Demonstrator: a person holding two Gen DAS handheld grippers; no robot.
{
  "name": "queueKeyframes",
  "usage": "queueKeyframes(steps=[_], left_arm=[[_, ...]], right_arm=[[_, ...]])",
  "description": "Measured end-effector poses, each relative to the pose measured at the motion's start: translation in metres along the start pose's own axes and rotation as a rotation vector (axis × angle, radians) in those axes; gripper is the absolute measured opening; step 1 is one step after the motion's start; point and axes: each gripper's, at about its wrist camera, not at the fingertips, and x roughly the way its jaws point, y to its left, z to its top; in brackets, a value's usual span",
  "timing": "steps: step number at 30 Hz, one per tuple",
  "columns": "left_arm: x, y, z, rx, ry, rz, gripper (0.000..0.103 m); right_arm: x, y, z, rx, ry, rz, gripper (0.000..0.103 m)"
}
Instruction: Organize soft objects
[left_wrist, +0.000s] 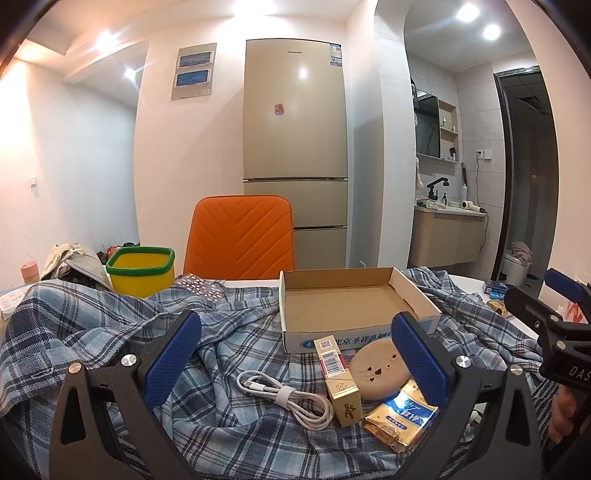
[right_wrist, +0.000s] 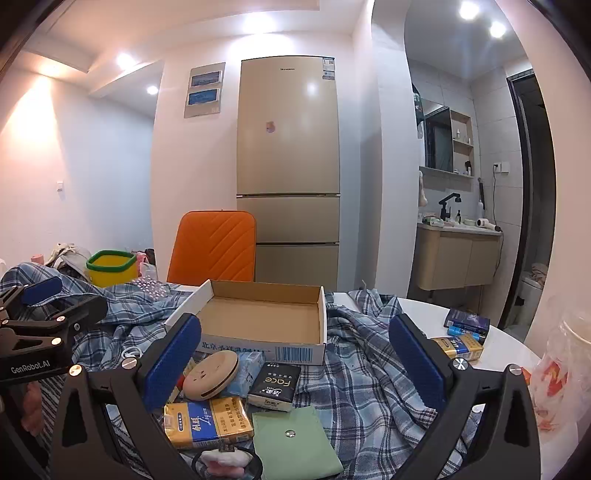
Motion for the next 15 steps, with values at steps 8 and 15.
queueKeyframes(steps=[8, 15], left_arm=[[-0.003, -0.001, -0.001, 0.006, -0.016, 0.008, 0.102], [-0.005, -0.004, -0.002, 0.018, -0.028, 0.004, 0.102]], right_arm=[[-0.012, 0.002, 0.002, -0.009, -0.032, -0.014, 0.103], [-0.012, 0.002, 0.003, -0.011, -0.034, -0.017, 0.103]])
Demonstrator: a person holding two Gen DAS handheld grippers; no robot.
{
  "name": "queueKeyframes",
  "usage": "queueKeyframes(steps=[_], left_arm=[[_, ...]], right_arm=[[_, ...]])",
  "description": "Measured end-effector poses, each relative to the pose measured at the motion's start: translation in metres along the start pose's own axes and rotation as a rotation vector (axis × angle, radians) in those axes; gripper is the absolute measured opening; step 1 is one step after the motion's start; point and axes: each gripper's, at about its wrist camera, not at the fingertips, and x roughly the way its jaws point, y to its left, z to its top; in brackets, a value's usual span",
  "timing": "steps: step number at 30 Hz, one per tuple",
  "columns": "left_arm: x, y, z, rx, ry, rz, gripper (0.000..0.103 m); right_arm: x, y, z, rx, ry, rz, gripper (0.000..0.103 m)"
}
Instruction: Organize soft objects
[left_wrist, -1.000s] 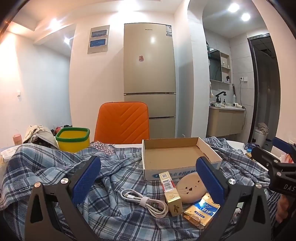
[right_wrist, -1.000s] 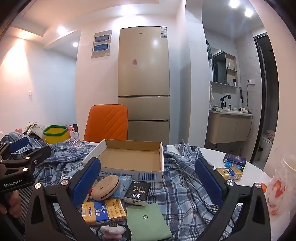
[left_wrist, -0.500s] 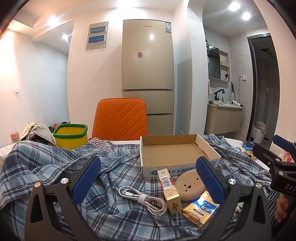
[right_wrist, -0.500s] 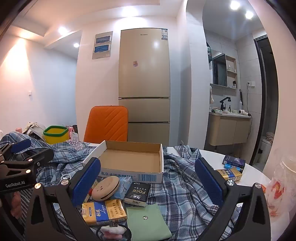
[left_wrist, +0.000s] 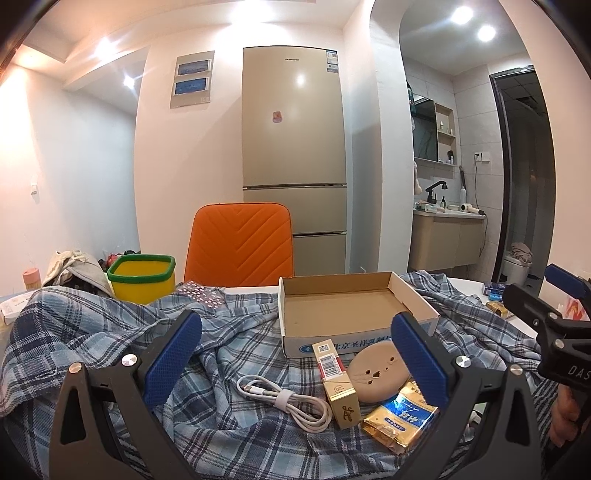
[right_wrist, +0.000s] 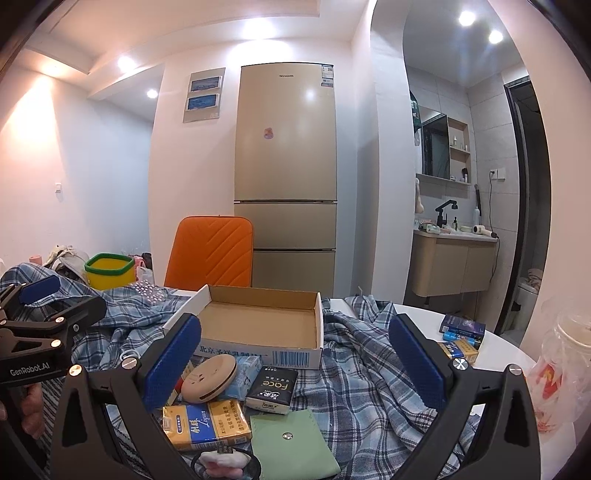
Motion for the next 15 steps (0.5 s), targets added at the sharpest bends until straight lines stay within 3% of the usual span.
queueKeyframes(steps=[15], left_arm=[[-0.0032, -0.005, -0.0001, 0.026, -0.018, 0.017, 0.102]], right_arm=[[-0.0098, 0.0046, -0.0006, -0.029, -0.02, -0.011, 0.103]])
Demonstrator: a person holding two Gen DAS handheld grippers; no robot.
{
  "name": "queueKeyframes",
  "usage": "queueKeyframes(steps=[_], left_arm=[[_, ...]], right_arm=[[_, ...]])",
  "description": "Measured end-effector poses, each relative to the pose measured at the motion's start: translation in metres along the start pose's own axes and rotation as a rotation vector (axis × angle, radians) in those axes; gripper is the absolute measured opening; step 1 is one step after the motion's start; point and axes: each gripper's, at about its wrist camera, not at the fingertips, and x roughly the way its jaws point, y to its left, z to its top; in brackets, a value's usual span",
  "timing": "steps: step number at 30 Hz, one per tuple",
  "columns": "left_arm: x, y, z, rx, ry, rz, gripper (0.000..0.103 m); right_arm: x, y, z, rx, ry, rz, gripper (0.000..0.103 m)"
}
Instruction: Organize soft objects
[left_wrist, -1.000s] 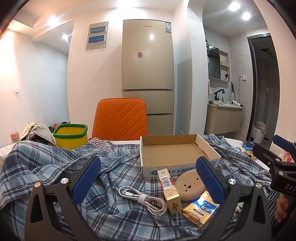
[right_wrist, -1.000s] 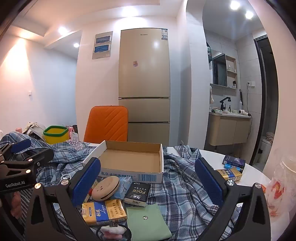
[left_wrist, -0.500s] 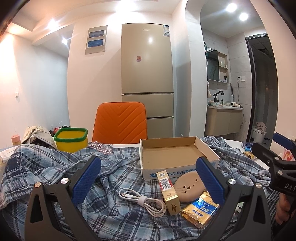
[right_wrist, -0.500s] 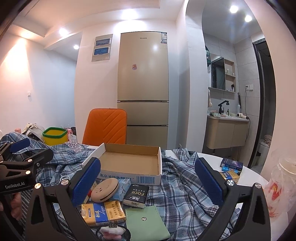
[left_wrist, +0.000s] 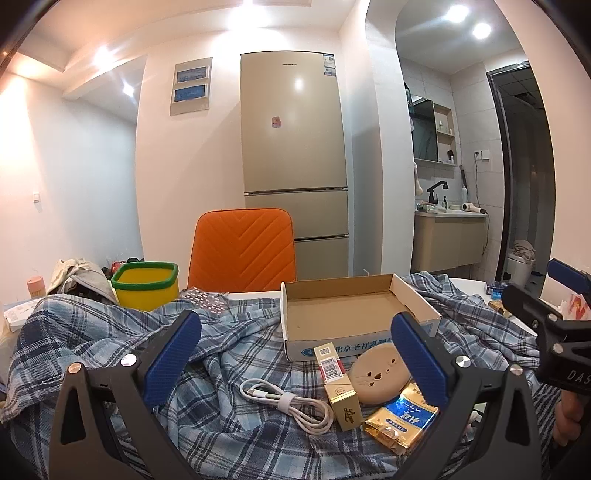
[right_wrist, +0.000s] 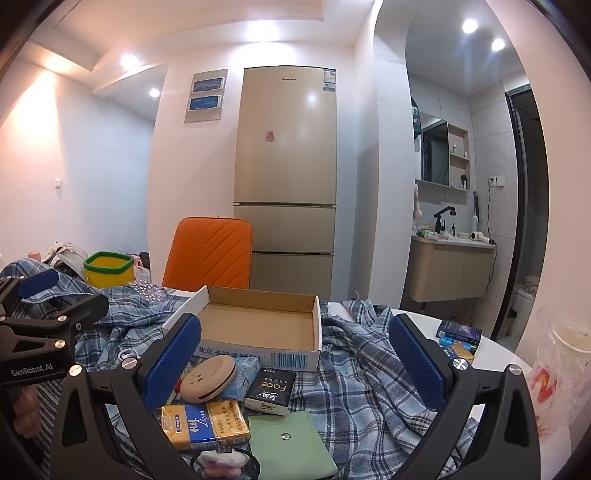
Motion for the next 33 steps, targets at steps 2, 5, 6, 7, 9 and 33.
queueKeyframes(steps=[2, 5, 6, 7, 9, 33], left_arm=[[0.0008, 0.0001, 0.0004, -0.001, 0.005, 0.0, 0.102], [0.0011, 0.0014, 0.001, -0.008, 0.008, -0.008, 0.102], [0.0012, 0.0017, 0.001, -0.009, 0.008, -0.009, 0.102], [0.0012, 0.002, 0.0009, -0.01, 0.009, -0.011, 0.102], [0.0013, 0.0022, 0.0008, -0.012, 0.01, -0.011, 0.102], [0.0032, 0.0049, 0.001, -0.021, 0.021, -0.011, 0.102]], right_arm=[[0.0016, 0.0011, 0.0, 0.0, 0.002, 0.0, 0.103], [0.0014, 0.0015, -0.0001, 0.0, 0.0, -0.001, 0.103], [-0.0001, 0.0012, 0.0, -0.001, -0.002, -0.002, 0.103], [0.0005, 0.0012, 0.0004, -0.001, -0.003, -0.002, 0.103], [0.0006, 0.0018, 0.0002, -0.003, -0.005, -0.004, 0.103], [0.0034, 0.0036, 0.0011, -0.002, 0.004, -0.022, 0.103]])
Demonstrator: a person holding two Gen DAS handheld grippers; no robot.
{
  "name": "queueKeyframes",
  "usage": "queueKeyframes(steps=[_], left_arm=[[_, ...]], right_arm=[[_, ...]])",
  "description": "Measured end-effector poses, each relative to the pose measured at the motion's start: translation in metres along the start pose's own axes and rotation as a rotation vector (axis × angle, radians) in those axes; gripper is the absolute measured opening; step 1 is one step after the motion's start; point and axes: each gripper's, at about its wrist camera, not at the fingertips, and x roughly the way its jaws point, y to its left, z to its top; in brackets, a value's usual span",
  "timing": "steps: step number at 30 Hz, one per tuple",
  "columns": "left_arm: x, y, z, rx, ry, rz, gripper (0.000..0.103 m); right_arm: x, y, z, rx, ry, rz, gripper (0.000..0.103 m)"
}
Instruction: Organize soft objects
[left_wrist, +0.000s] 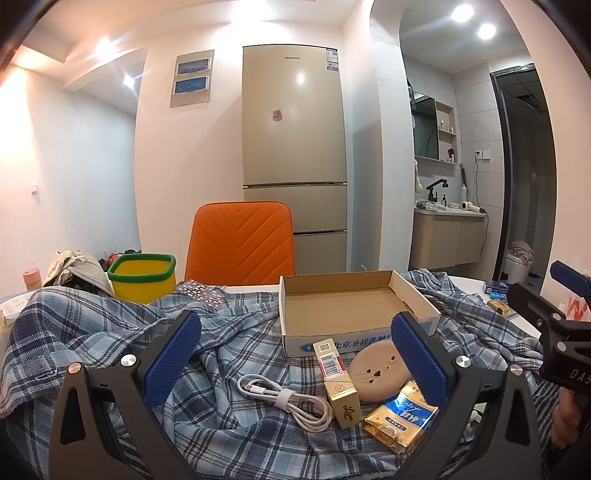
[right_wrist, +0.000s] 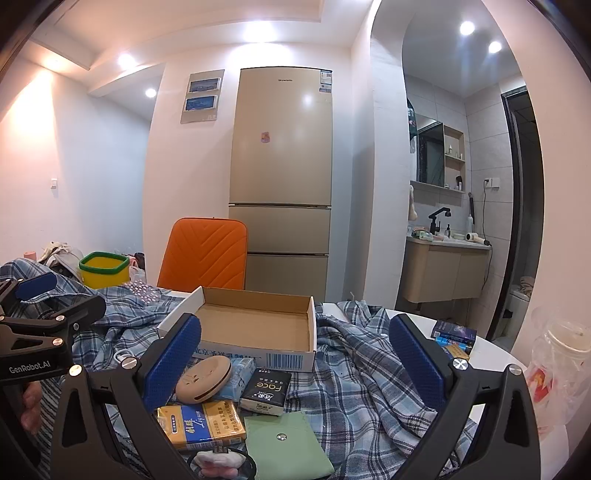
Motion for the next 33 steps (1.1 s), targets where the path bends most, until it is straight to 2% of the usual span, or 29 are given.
queueKeyframes(steps=[25, 33], left_arm=[[0.0007, -0.0007, -0.0004, -0.013, 0.01, -0.027, 0.102], [0.0034, 0.003, 0.0041, -0.021, 0.033, -0.031, 0.102]], right_arm=[[0.0025, 0.0, -0.0017, -0.002, -0.001, 0.0, 0.103], [0.0051, -0.0084, 0.0036, 0.067, 0.036, -0.004, 0.103]])
